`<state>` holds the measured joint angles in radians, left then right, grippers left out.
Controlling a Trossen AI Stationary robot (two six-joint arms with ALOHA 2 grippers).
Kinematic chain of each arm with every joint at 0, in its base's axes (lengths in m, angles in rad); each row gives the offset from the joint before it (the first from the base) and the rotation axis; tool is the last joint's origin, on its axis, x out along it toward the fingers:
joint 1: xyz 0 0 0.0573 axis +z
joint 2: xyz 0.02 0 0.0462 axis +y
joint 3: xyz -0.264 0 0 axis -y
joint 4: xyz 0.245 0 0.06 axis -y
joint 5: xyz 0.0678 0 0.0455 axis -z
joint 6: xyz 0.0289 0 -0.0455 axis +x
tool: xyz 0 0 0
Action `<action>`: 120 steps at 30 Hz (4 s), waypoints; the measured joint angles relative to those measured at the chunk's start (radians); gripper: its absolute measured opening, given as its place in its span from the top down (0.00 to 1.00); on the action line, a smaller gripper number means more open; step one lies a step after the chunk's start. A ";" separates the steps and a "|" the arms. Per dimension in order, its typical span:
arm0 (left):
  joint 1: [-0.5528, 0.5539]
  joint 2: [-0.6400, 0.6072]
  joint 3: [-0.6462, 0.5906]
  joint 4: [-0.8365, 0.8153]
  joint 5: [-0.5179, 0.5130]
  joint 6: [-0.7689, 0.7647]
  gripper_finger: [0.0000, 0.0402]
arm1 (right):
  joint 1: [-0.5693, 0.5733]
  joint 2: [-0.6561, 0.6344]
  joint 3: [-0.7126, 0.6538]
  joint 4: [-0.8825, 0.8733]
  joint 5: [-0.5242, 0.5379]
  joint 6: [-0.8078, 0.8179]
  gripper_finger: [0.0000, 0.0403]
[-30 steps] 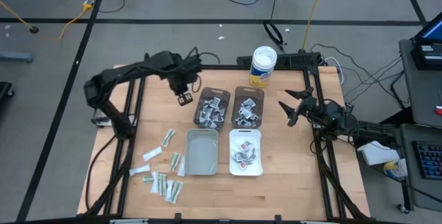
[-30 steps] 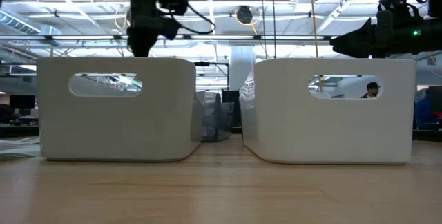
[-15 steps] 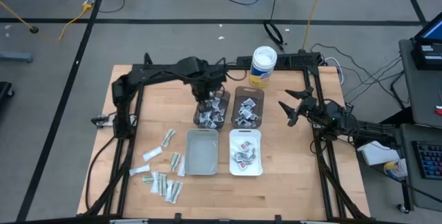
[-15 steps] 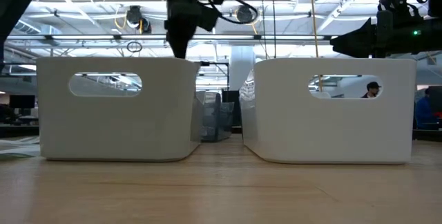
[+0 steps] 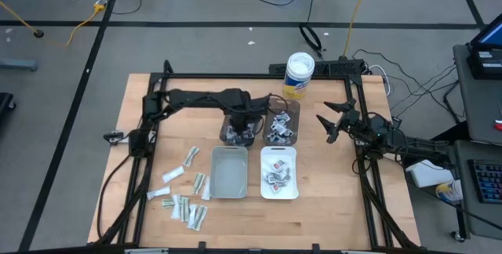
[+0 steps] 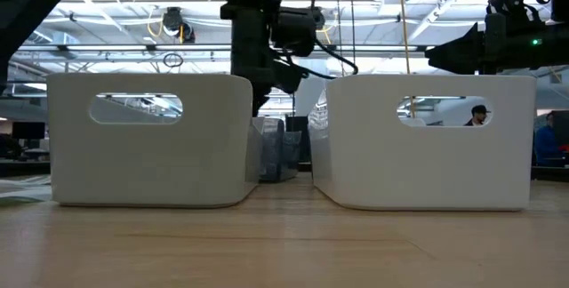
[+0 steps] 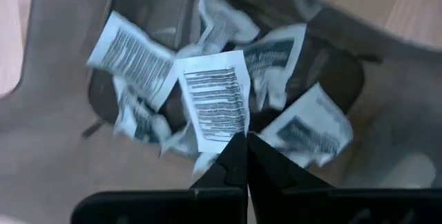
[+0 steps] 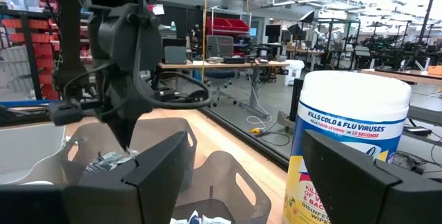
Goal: Pick & Place First Aid Supplies
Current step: Put the gray pad into the left black bin, then put the green pad into the gray bin
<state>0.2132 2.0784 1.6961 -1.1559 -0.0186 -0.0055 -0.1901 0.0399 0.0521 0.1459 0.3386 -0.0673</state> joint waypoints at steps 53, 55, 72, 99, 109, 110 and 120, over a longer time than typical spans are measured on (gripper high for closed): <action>0.000 -0.306 -0.195 -0.123 0.113 -0.667 0.24 | 0.000 0.000 0.000 0.000 0.000 0.000 0.31; -0.009 -0.363 -0.281 -0.104 0.121 -0.705 0.23 | 0.000 0.000 0.000 0.000 0.000 0.000 0.31; -0.081 -0.766 -0.737 -0.073 0.153 -0.832 0.25 | 0.000 0.000 0.000 0.000 0.000 0.000 0.31; -0.205 -0.651 -0.970 0.222 0.096 -1.006 0.25 | 0.000 0.000 0.000 0.000 0.000 0.000 0.31; -0.243 -0.611 -0.980 0.242 0.035 -1.036 0.30 | 0.000 0.000 0.000 0.000 0.000 0.000 0.31; -0.243 -0.611 -0.981 0.240 0.034 -1.041 0.33 | 0.000 0.000 0.000 0.000 0.000 0.000 0.31; -0.248 -0.611 -0.982 0.242 0.034 -1.040 0.65 | 0.000 0.000 0.000 0.001 0.000 0.000 0.31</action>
<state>-0.0349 1.4670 0.7143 -0.9144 0.0151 -1.0454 -0.1902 0.0399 0.0521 0.1465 0.3384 -0.0677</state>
